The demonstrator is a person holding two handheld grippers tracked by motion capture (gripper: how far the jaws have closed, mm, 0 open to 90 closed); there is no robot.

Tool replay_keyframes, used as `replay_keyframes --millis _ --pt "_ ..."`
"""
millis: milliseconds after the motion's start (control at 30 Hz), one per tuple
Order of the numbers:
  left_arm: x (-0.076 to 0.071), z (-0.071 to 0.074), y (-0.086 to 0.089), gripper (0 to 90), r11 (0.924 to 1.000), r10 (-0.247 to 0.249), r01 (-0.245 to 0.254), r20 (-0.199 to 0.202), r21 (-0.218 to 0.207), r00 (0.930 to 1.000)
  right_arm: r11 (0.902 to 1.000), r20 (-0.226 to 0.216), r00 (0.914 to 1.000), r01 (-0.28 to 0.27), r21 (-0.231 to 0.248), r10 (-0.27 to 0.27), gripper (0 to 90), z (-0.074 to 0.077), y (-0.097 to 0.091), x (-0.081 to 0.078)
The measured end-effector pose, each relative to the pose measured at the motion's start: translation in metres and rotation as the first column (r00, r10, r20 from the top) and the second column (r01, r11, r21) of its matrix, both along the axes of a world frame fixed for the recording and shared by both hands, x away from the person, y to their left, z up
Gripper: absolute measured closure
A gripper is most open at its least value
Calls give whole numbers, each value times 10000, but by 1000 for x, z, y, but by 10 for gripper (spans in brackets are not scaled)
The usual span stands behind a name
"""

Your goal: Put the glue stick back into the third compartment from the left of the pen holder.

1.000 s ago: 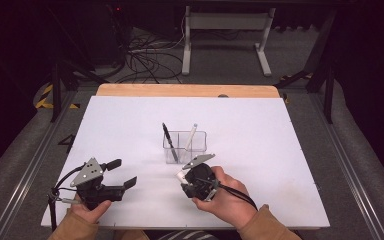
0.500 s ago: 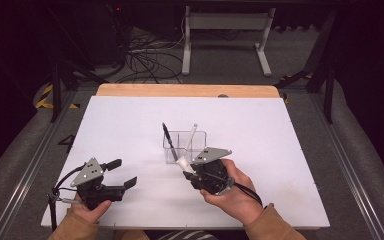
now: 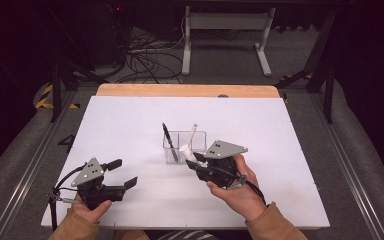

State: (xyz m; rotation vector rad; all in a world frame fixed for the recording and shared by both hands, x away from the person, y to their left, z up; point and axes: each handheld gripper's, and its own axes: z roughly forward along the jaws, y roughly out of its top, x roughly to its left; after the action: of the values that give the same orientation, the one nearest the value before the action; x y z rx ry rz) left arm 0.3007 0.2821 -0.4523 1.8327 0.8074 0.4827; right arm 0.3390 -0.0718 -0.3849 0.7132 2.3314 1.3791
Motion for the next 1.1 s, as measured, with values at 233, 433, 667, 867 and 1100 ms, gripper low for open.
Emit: replay_keyframes --millis 233,433,667,867,1100 --pt "0 0 0 181 10000 9 -9 -23 -31 10000 9963 492 9988 -16 859 -26 696 2 -9 7" --pt "0 0 0 181 10000 9 -9 -16 -28 10000 9906 893 9960 -54 1367 -69 696 1 -14 15" --pt "0 0 0 181 10000 9 -9 -64 -93 10000 9820 1573 9875 -178 1881 -123 696 -4 -18 24" --pt "0 0 0 181 9999 21 -21 -47 -98 10000 9761 2069 9781 -215 2163 -243 696 -8 -20 35" --pt "0 0 0 181 10000 43 -43 -28 -88 10000 9574 2087 9759 8 2888 -638 695 -10 -23 46"
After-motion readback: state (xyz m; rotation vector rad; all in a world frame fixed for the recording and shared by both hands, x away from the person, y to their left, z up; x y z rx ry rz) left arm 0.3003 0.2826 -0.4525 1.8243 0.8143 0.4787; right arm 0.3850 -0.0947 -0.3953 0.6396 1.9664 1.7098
